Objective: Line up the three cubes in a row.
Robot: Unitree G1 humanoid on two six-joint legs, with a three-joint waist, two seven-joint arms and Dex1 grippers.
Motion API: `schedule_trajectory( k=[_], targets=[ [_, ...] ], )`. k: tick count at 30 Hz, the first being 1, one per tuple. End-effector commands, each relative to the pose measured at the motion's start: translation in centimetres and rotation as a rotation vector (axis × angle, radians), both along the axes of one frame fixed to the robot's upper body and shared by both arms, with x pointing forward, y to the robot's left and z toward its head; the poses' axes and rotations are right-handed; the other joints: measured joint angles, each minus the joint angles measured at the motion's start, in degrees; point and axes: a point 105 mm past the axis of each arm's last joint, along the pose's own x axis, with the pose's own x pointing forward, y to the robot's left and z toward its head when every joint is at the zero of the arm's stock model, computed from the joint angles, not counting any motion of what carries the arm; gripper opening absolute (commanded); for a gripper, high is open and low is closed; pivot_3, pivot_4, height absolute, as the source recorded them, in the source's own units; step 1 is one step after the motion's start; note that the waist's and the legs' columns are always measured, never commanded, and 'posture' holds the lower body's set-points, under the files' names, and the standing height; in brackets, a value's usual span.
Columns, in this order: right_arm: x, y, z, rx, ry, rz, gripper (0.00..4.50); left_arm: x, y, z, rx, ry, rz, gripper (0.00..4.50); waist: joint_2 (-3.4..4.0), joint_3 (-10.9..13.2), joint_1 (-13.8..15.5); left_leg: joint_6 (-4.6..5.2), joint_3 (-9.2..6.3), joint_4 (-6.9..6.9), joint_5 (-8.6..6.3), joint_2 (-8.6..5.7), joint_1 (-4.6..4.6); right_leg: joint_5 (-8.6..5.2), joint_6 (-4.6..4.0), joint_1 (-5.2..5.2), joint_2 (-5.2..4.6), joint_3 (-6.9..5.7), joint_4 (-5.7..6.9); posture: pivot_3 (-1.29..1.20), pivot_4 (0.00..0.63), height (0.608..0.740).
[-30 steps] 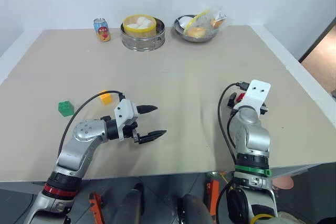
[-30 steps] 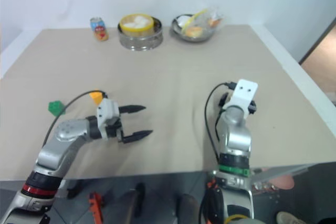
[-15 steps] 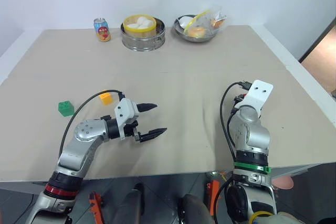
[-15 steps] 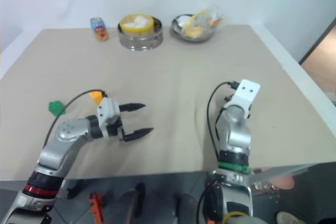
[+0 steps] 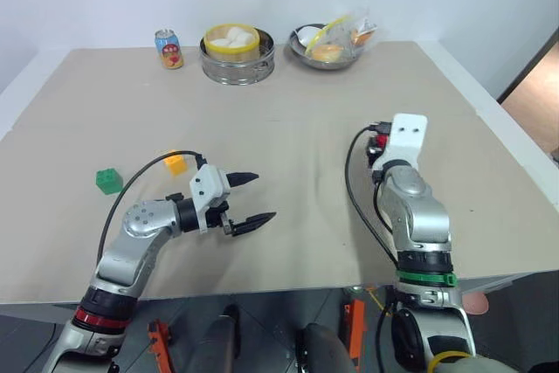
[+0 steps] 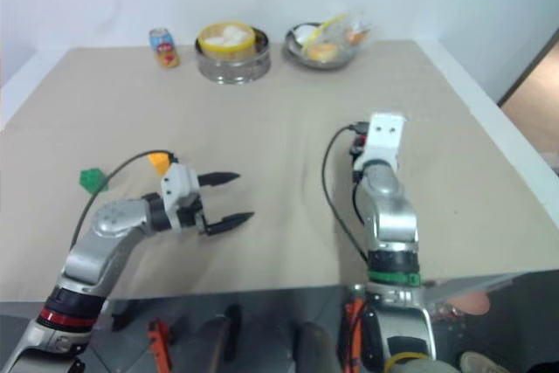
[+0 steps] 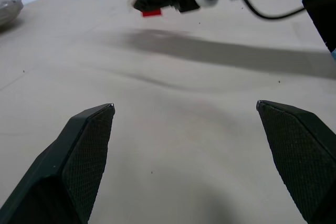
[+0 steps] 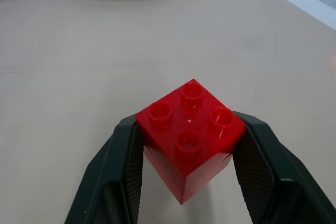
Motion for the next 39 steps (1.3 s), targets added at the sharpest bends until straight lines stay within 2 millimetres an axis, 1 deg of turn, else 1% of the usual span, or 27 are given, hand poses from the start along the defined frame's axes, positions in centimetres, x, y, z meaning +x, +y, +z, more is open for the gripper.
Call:
schedule_trajectory(
  k=[1,3,7,10,13,17,21,25,28,33,39],
  targets=[
    [-0.7,2.8,2.0,-0.038,-0.013,0.236,1.85,0.1,1.0,0.7,-0.009,-0.038,0.043,4.5,0.0,0.0,0.01,-0.01,0.0,0.0,-0.01,0.0,-0.02,0.0,0.0,0.0,0.0,0.0,-0.03,0.0,0.15,0.74],
    [-1.2,4.2,2.1,-0.08,0.016,0.358,1.85,0.0,1.4,0.5,-0.008,-0.036,0.056,4.5,0.0,0.0,0.01,-0.02,0.0,-0.01,-0.01,0.0,-0.06,0.01,-0.01,-0.01,-0.02,0.0,-0.11,0.0,0.15,0.74],
    [-2.5,6.7,1.5,-0.132,0.077,0.586,1.85,-0.2,2.1,0.2,-0.004,-0.034,0.079,4.5,0.0,0.0,0.0,-0.02,0.0,-0.08,-0.03,0.02,-0.13,0.03,-0.04,0.0,-0.05,-0.06,-0.39,0.0,0.15,0.74],
    [-3.5,8.5,1.3,-0.154,0.089,0.727,1.85,-0.3,2.7,0.1,-0.013,-0.028,0.105,4.5,0.0,0.0,0.02,-0.02,0.02,-0.1,-0.08,0.02,-0.21,0.03,-0.03,-0.01,-0.07,-0.09,-0.51,0.0,0.15,0.74],
    [-4.5,9.9,1.2,-0.179,0.084,0.829,1.85,-0.5,3.3,0.0,-0.011,-0.026,0.12,4.5,0.0,0.0,0.03,-0.02,-0.02,-0.09,-0.11,0.0,-0.31,0.03,0.0,-0.03,-0.08,-0.18,-0.56,0.0,0.15,0.74],
    [-4.9,10.3,1.1,-0.19,0.079,0.814,1.85,-0.8,3.8,0.0,-0.011,-0.031,0.145,4.5,0.0,0.0,0.06,-0.03,-0.12,-0.03,-0.11,0.0,-0.43,0.04,0.01,-0.07,-0.06,-0.3,-0.58,0.0,0.15,0.74],
    [-6.4,11.2,1.2,-0.169,0.057,0.825,1.85,-1.1,4.2,0.1,-0.02,-0.041,0.164,4.5,0.0,0.0,0.09,-0.05,-0.21,0.03,-0.13,0.02,-0.49,0.04,0.01,-0.06,-0.08,-0.4,-0.58,0.0,0.15,0.74],
    [-7.7,12.2,0.3,-0.164,0.073,0.859,1.85,-1.7,4.2,-0.1,-0.021,-0.034,0.141,4.5,0.0,0.0,0.09,-0.08,-0.22,0.03,-0.14,0.03,-0.51,0.05,0.0,-0.07,-0.14,-0.39,-0.58,0.0,0.15,0.74],
    [-8.6,12.8,-0.5,-0.183,0.093,0.89,1.85,-1.6,4.4,0.0,-0.01,-0.039,0.132,4.5,0.0,0.0,0.08,-0.09,-0.21,0.03,-0.15,0.08,-0.51,0.05,-0.01,-0.14,-0.25,-0.41,-0.58,0.0,0.15,0.74],
    [-8.7,12.9,-1.2,-0.189,0.118,0.9,1.85,-1.6,4.4,0.1,0.004,-0.043,0.103,4.5,0.0,0.0,0.09,-0.09,-0.15,0.03,-0.15,0.15,-0.51,0.09,-0.09,-0.16,-0.26,-0.43,-0.58,0.0,0.15,0.74],
    [-7.5,11.9,-1.0,-0.199,0.121,0.882,1.85,-1.6,4.0,0.2,0.003,-0.042,0.093,4.5,0.0,0.0,0.09,-0.09,-0.13,0.05,-0.15,0.16,-0.51,0.1,-0.1,-0.15,-0.24,-0.44,-0.6,0.0,0.15,0.74]
  ],
)
